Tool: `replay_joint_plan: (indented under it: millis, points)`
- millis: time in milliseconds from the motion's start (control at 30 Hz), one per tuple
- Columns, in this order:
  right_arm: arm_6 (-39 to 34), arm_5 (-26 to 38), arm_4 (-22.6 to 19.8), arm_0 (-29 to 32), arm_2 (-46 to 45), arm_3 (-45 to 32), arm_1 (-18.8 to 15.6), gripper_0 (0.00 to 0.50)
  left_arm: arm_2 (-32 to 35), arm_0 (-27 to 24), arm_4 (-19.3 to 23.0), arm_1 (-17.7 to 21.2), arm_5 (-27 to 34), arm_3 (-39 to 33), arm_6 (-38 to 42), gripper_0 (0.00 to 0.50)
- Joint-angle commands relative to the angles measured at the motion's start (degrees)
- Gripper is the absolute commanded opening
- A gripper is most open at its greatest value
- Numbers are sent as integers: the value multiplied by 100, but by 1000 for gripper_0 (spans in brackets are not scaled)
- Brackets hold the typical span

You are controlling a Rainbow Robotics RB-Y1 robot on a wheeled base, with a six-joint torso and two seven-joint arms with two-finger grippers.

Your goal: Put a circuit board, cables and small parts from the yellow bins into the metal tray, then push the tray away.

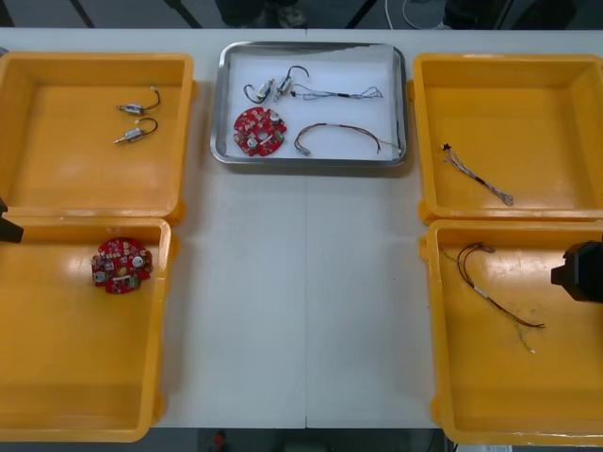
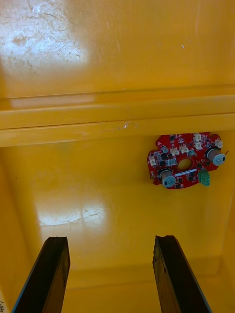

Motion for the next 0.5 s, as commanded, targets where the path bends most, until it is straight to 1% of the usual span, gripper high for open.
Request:
replay_joint_plan:
  millis: [33,100,500]
  points:
    - [257,16,-83,202,-86,-32,-393,500,159,83,-8,246,37,-172,366,500]
    - [257,16,-100,219,-68,-41,-437,500,159,83,-8,246,37,-172,366,500]
    - [319,16,-206,228,-60,-32,-437,500,159,83,-8,246,37,-172,366,500]
